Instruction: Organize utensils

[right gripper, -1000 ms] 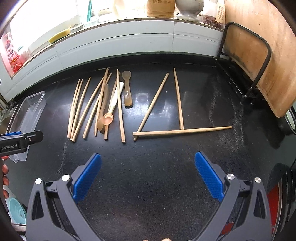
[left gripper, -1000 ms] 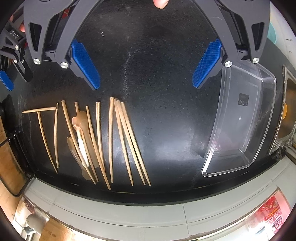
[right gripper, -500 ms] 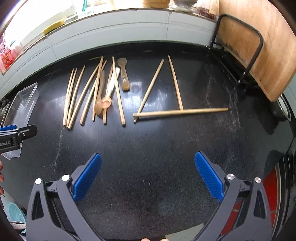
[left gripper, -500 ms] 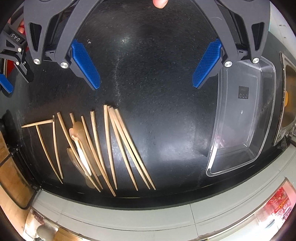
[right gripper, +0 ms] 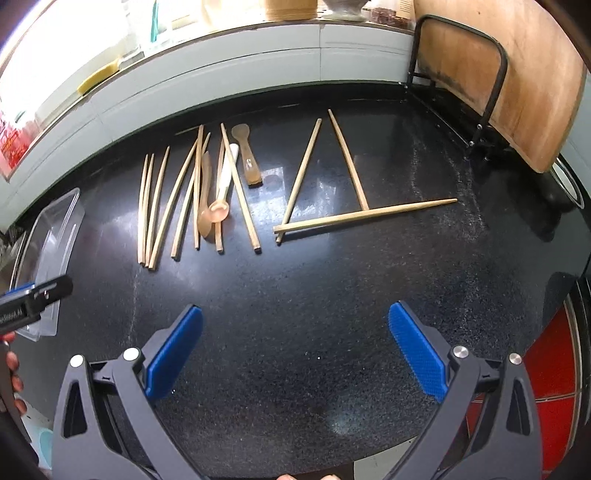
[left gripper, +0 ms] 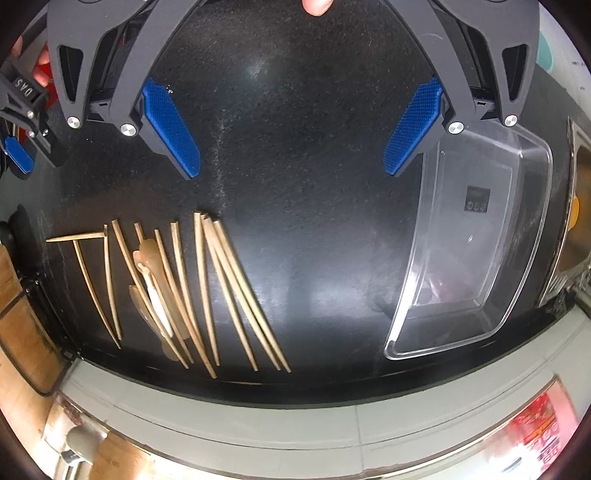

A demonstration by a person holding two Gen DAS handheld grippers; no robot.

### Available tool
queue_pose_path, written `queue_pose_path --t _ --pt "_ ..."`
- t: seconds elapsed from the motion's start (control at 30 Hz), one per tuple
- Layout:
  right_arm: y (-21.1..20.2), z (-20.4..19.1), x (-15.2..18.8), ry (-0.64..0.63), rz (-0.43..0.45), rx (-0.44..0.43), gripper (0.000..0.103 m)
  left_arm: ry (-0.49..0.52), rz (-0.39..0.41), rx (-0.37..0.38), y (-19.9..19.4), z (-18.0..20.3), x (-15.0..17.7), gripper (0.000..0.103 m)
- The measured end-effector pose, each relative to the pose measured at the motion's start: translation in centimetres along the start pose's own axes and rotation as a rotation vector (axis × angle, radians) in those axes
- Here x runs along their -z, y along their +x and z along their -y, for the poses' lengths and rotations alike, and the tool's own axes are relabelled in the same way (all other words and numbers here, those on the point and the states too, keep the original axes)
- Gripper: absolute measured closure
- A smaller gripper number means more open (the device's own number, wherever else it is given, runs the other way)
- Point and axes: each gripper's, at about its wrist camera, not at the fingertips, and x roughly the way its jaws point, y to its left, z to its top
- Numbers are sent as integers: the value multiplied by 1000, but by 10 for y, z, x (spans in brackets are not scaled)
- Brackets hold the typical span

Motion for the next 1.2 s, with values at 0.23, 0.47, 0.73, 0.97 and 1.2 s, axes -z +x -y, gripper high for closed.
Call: queue_pose_path --t 0.23,0.47,0.73,0.97,1.2 --pt "5 -6 0 -31 -20 -15 5 5 -11 -6 2 3 5 6" --pt "8 -1 2 -27 -44 -20 5 21 -21 -4 2 9 7 6" --pt "5 10 2 -40 -51 -8 5 41 -22 3 2 25 5 6" --pt "7 24 1 -16 -64 3 5 72 -36 16 6 41 3 6" --pt "13 28 4 18 -82 4 5 96 -41 12 11 44 0 6"
